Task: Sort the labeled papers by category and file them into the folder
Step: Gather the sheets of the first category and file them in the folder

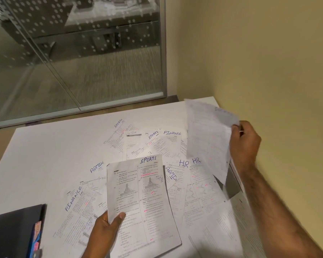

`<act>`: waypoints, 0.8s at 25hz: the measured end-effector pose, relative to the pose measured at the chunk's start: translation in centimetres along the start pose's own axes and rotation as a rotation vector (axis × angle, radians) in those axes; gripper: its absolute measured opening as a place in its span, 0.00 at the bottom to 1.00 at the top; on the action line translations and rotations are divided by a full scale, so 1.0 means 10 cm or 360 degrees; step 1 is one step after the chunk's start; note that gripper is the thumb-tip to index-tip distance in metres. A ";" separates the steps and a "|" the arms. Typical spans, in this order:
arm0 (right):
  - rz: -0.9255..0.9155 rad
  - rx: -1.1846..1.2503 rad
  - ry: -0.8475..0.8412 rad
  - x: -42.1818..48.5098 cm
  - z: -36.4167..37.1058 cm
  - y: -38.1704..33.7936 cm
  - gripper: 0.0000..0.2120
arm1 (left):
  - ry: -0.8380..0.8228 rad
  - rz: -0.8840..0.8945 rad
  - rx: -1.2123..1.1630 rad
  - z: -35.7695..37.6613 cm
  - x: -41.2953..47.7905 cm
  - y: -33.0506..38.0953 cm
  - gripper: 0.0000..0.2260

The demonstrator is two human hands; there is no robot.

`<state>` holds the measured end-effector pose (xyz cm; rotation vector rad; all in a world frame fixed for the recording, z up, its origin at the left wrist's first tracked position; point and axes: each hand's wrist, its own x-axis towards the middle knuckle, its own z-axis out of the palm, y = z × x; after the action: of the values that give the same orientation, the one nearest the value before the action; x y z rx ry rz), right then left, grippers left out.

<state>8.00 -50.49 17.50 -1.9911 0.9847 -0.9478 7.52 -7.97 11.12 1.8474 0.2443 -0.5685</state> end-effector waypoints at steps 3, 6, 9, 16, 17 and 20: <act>0.0083 0.0487 0.0112 0.10 -0.43 -0.38 0.06 | 0.0046 -0.0021 0.0040 -0.08 0.07 -0.01 0.06; 0.0292 0.0730 -0.0008 0.01 -0.58 -0.48 0.05 | 0.0037 -0.0028 0.0068 -0.11 0.09 0.01 0.07; 0.0415 0.0678 -0.0408 -0.28 -0.41 -0.42 0.04 | -0.0064 -0.0010 0.0019 -0.10 0.06 0.09 0.08; 0.0599 0.0489 -0.0888 -1.26 0.15 -0.17 0.11 | -0.0233 -0.0090 -0.0197 0.04 -0.03 0.28 0.12; 0.0639 0.0470 -0.0910 -1.32 0.18 -0.17 0.11 | -0.0255 -0.0094 -0.0237 0.05 -0.03 0.30 0.13; 0.0777 0.0508 -0.0921 -1.43 0.26 -0.13 0.13 | -0.0312 -0.0053 -0.0333 0.07 -0.03 0.35 0.16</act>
<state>4.28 -37.11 13.11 -1.5151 0.8567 -0.2152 8.58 -9.86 14.03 1.5765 0.1954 -0.7152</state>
